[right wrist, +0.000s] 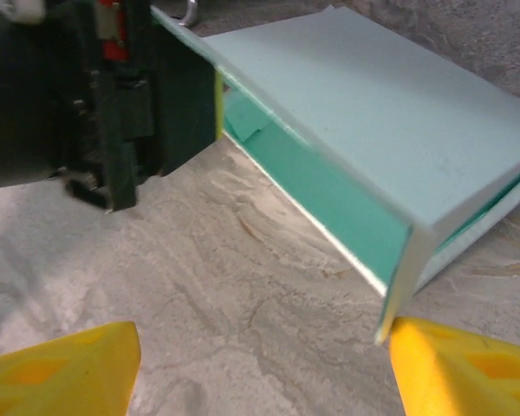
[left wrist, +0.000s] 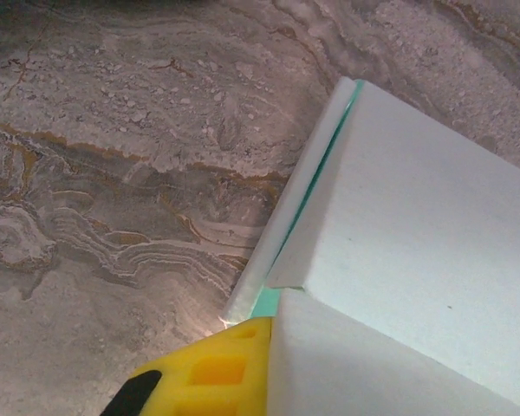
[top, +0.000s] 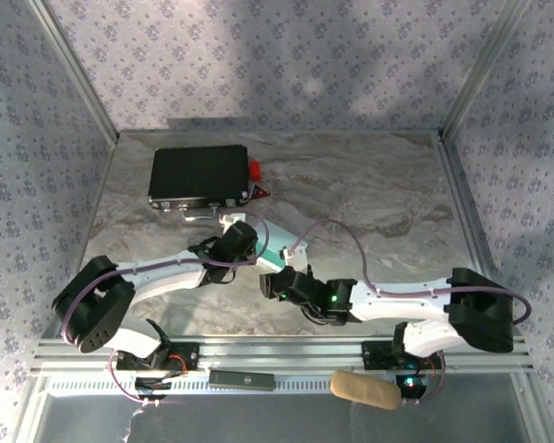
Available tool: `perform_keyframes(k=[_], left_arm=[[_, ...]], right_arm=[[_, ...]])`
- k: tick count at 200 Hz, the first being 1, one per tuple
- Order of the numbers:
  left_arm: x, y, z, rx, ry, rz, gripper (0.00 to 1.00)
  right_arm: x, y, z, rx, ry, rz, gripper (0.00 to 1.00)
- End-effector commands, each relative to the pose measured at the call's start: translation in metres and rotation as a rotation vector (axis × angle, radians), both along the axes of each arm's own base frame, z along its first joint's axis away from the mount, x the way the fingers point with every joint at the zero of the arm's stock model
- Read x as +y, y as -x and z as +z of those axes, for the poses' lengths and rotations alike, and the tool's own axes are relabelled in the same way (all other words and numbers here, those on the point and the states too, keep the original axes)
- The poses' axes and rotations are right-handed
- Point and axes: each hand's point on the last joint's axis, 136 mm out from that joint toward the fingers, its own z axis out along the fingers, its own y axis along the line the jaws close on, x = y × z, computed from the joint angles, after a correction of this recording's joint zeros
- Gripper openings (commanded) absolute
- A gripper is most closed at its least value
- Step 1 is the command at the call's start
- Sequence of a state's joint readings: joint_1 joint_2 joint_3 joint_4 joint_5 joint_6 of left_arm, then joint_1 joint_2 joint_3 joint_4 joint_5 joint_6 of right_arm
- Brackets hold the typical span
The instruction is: Fold the paper box
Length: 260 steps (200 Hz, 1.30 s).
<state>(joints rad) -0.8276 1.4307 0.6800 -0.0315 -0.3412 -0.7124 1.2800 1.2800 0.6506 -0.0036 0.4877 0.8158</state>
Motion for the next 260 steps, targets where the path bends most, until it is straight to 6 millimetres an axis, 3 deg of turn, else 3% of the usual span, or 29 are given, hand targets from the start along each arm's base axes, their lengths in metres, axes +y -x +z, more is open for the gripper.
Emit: perform_keyframes(k=[1, 35, 73, 120, 169, 186, 234, 260], left_arm=[[-0.005, 0.0, 0.006, 0.012, 0.012, 0.01, 0.16], [0.0, 0.007, 0.017, 0.01, 0.023, 0.012, 0.35], [-0.002, 0.014, 0.028, 0.023, 0.053, -0.014, 0.44], [0.001, 0.029, 0.029, 0.059, 0.082, -0.045, 0.47], [0.013, 0.047, 0.037, 0.083, 0.124, -0.038, 0.47], [0.016, 0.053, 0.053, 0.067, 0.16, -0.038, 0.47], [0.01, 0.054, 0.132, -0.028, 0.261, -0.112, 0.47], [0.002, 0.042, 0.152, -0.038, 0.248, -0.142, 0.46]], right_arm=[[-0.011, 0.007, 0.012, 0.001, -0.028, 0.013, 0.78], [-0.018, 0.012, 0.033, -0.001, -0.077, 0.039, 0.77], [-0.019, 0.013, 0.043, 0.013, -0.125, 0.048, 0.76], [-0.032, 0.001, 0.056, 0.025, -0.175, -0.017, 0.72], [-0.044, -0.038, 0.074, 0.094, -0.276, -0.109, 0.62], [-0.043, -0.054, 0.073, 0.131, -0.281, -0.126, 0.58], [-0.021, -0.086, 0.06, 0.196, -0.275, -0.126, 0.45], [-0.005, -0.093, 0.045, 0.23, -0.255, -0.102, 0.4]])
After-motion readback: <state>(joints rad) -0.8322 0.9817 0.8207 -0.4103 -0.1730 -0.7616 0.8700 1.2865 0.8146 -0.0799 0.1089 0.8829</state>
